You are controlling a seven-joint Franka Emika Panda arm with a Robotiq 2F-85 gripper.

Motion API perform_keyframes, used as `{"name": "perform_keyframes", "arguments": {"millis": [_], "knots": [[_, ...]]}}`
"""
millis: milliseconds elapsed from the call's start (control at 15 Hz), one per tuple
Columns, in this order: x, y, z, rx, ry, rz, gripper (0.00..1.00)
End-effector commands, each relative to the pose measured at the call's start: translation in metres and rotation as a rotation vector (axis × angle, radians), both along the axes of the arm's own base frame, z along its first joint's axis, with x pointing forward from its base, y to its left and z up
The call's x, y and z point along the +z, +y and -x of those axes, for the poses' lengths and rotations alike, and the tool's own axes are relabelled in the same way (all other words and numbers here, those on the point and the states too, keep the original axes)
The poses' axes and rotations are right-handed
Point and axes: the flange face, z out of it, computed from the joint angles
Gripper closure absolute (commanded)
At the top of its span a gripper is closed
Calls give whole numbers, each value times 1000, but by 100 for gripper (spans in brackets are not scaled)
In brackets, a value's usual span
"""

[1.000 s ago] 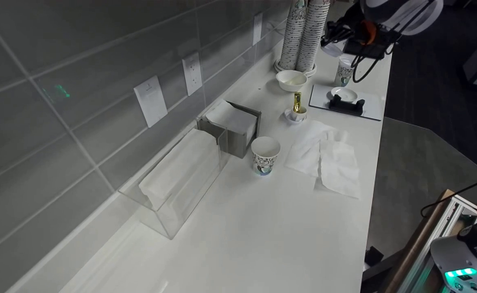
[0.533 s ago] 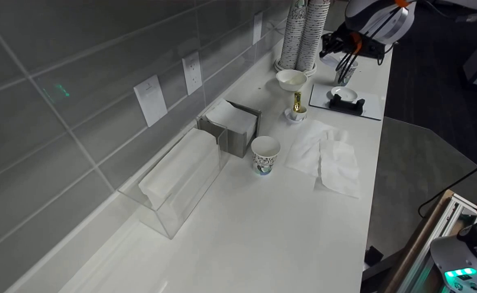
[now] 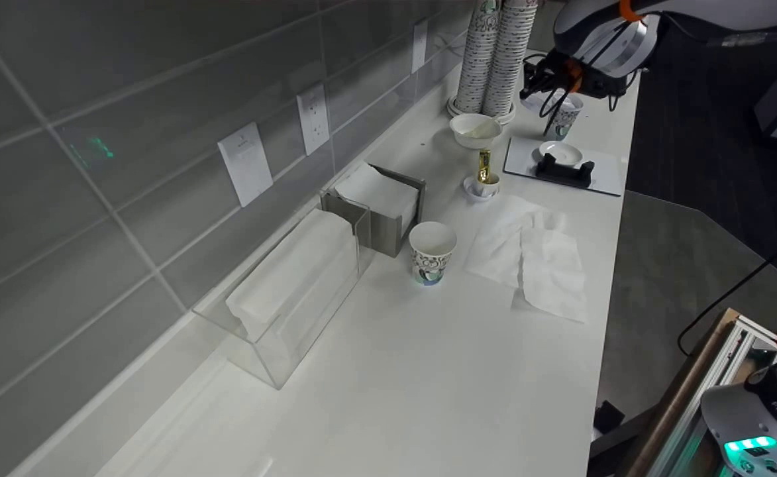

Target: Put the white lid from the cup on the left on top of the cup on the right.

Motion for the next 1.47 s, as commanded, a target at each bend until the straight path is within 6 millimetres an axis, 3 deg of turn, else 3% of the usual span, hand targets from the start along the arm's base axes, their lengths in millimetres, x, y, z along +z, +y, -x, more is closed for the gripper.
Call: {"name": "perform_keyframes", "arguments": {"millis": [0,400,1067,1400], "knots": [[7,-24,-15,13,-33,39,100],[35,-45,-18,-43,-91,230,100],[38,-105,4,-272,-103,120,100],[27,-106,6,-313,-63,46,100]]}}
